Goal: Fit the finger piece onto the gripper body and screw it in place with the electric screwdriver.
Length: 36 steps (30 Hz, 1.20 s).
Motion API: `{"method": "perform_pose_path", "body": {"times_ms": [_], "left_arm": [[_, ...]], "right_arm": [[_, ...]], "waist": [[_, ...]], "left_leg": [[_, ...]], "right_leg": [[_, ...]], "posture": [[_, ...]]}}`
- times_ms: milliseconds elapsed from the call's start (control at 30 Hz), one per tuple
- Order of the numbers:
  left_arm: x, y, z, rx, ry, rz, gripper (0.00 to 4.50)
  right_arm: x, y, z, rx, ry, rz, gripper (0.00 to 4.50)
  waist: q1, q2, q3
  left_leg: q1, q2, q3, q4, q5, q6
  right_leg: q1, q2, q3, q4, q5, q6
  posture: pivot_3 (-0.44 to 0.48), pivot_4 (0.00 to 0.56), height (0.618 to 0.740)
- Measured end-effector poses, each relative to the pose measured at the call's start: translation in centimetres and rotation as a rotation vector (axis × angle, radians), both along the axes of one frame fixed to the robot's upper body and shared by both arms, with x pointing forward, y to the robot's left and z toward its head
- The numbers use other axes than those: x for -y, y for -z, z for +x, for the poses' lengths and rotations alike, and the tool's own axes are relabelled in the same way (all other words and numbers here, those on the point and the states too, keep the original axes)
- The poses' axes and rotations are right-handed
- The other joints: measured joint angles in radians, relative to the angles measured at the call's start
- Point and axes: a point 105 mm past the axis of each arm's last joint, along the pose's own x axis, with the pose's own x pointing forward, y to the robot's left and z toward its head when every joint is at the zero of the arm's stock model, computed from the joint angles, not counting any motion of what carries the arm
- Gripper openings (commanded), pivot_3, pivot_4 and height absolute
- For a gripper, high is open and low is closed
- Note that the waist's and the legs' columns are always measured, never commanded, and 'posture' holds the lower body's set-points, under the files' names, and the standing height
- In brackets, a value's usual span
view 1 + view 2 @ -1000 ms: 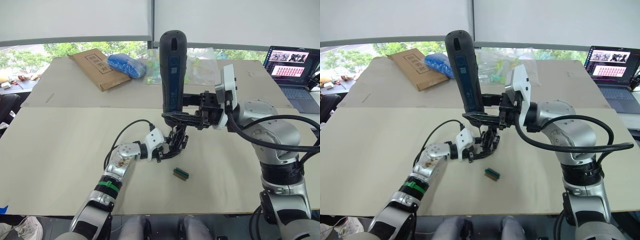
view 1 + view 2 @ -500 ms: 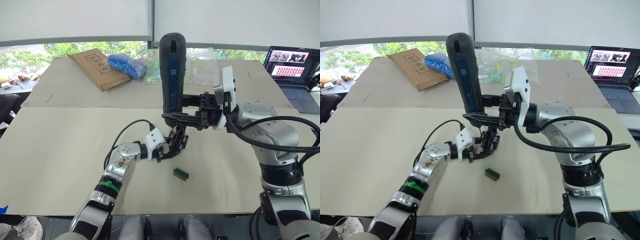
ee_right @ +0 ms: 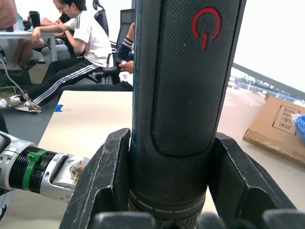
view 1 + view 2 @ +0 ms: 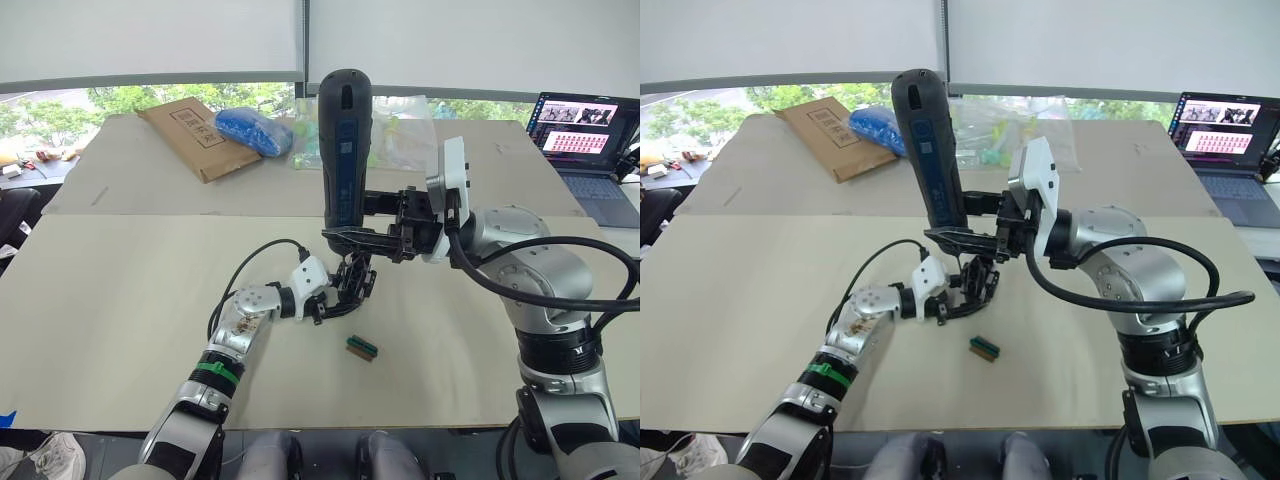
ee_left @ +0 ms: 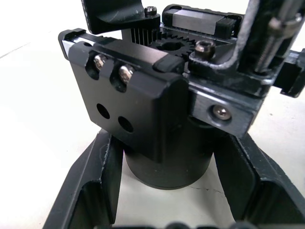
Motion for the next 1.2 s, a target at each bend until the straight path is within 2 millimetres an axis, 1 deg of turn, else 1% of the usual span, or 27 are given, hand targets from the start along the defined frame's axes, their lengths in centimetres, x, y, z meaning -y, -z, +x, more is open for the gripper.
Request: {"method": "perform_pose_path", "body": {"times_ms": [533,833,1200], "left_arm": [[0.07,-0.01,-0.02,0.000,0.001,-0.002,2.27],[0.13,-0.03,-0.04,-0.001,0.002,-0.004,2.27],[0.01,0.01,0.00,0.000,0.000,0.000,2.27]], "right_arm": [[-0.09,0.08,-0.25,0.006,-0.003,-0.001,1.88],[-0.50,0.36,-0.31,-0.001,-0.014,-0.005,1.88],[0.04,0.91,-0.34,0.023,-0.012,-0.003,1.88]], "waist": [[0.000,0.000,0.000],[0.000,0.000,0.000],[0.000,0.000,0.000]], "left_leg": [[0.000,0.000,0.000,0.000,0.000,0.000],[0.000,0.000,0.000,0.000,0.000,0.000],[0.000,0.000,0.000,0.000,0.000,0.000]], "right_leg": [[0.000,0.000,0.000,0.000,0.000,0.000],[0.000,0.000,0.000,0.000,0.000,0.000],[0.000,0.000,0.000,0.000,0.000,0.000]], "posture": [[0.000,0.150,0.740],[0.000,0.150,0.740],[0.000,0.150,0.740]]}}
